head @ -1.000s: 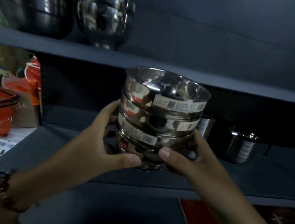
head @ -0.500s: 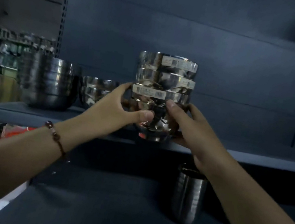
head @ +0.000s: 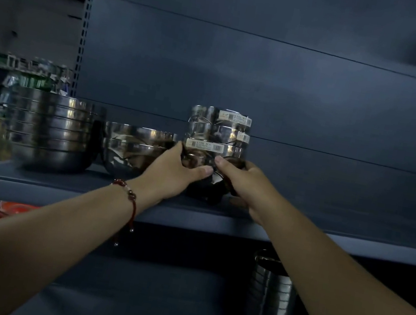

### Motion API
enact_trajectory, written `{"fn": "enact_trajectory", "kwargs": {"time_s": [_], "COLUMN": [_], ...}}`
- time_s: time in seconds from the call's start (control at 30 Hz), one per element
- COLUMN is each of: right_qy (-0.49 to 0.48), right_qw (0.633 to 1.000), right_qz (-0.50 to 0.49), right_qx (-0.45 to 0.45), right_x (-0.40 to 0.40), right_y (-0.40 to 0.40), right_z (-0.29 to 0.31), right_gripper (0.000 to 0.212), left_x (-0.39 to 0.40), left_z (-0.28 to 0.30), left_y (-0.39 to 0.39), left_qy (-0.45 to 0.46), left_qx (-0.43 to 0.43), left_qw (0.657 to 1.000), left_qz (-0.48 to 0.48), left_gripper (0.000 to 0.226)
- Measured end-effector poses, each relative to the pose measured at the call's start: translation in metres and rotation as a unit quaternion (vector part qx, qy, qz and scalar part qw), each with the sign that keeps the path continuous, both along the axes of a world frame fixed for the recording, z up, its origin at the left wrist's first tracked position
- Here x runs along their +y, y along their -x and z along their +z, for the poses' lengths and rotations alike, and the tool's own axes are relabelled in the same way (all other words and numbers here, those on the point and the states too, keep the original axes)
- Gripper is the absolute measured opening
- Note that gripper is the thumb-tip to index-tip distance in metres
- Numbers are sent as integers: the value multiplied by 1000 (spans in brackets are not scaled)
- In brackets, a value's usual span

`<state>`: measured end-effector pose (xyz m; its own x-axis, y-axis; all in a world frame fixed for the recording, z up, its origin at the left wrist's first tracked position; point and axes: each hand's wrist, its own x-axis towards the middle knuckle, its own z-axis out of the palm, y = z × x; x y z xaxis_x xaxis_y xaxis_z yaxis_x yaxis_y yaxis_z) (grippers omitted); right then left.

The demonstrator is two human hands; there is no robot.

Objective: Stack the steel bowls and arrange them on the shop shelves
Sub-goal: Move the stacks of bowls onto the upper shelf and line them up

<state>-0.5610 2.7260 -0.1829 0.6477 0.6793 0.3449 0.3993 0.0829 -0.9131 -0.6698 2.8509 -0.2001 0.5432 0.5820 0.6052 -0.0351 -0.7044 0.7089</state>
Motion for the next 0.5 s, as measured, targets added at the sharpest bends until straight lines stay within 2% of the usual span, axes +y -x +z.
{"fn": "enact_trajectory", "kwargs": {"time_s": [0.13, 0.2, 0.27, 0.3, 0.4, 0.5], "right_qy": [-6, -9, -1, 12, 63, 104], "right_qw": [1000, 1000, 994, 984, 924, 869], "right_qz": [-9, -14, -35, -52, -93, -93], "right_qx": [6, -18, -104, -173, -366, -475], "right_x": [4, -3, -16, -24, -57, -94], "right_y": [2, 5, 9, 10, 16, 26], "right_z": [1, 1, -2, -5, -27, -64], "right_gripper": [45, 36, 29, 32, 59, 69], "left_x": [0, -6, -15, -21, -46, -67], "left_z": [-1, 0, -3, -5, -27, -65], "left_y": [-1, 6, 18, 26, 50, 67], "left_qy": [-16, -51, -120, -157, -257, -389], "left_qx": [8, 30, 57, 73, 122, 141], "left_qw": [1000, 997, 986, 978, 945, 898], "left_qz": [17, 48, 98, 120, 159, 147], "left_gripper": [43, 39, 34, 36, 53, 61]}}
